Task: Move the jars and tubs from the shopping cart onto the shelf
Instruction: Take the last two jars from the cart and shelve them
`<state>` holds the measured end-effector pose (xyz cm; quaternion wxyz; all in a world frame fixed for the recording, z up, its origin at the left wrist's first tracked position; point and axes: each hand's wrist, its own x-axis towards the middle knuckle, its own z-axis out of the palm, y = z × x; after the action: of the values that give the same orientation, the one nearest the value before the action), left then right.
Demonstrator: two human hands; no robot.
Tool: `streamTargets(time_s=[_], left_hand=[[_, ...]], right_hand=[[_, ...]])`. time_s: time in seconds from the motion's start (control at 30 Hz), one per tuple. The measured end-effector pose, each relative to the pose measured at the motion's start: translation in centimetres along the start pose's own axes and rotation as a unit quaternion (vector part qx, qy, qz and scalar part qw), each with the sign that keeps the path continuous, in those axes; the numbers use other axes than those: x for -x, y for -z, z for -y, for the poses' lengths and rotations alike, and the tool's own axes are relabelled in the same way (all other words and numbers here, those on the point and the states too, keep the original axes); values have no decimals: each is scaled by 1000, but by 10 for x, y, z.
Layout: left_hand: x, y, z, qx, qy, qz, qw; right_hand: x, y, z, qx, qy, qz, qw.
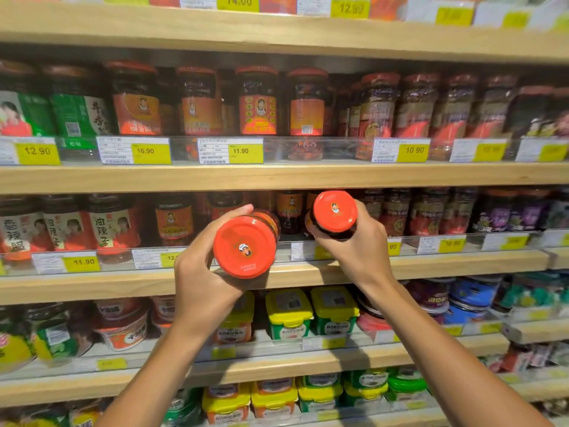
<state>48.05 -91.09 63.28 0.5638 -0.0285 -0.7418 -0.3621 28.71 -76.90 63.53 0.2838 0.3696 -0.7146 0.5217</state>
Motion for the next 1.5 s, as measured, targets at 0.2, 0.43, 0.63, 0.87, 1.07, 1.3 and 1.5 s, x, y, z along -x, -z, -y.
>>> streamTargets(time_s=[0.2, 0.43, 0.63, 0.87, 1.07, 1.3, 1.5], left_hand=[[-2, -6, 6, -17, -9, 6, 1000], [-8, -14, 9, -53, -17, 14, 998], [-15, -19, 21, -98, -48, 31, 994], [-20, -31, 32, -108, -39, 42, 992], [-28, -36, 44, -118, -32, 55, 991], [-40, -45, 50, -105, 20, 64, 992], [-41, -59, 61, -141, 78, 29, 987]], right_hand=[[-16, -8, -6, 65, -48, 32, 996], [-42, -11, 10, 190, -91, 134, 968], [-48, -17, 14, 216, -117, 181, 952], [-26, 1, 16, 160, -116, 177, 964], [38, 40, 14, 46, -54, 156, 985], [86, 58, 0, 11, -48, 98, 994], [100, 64, -4, -13, -59, 81, 995]])
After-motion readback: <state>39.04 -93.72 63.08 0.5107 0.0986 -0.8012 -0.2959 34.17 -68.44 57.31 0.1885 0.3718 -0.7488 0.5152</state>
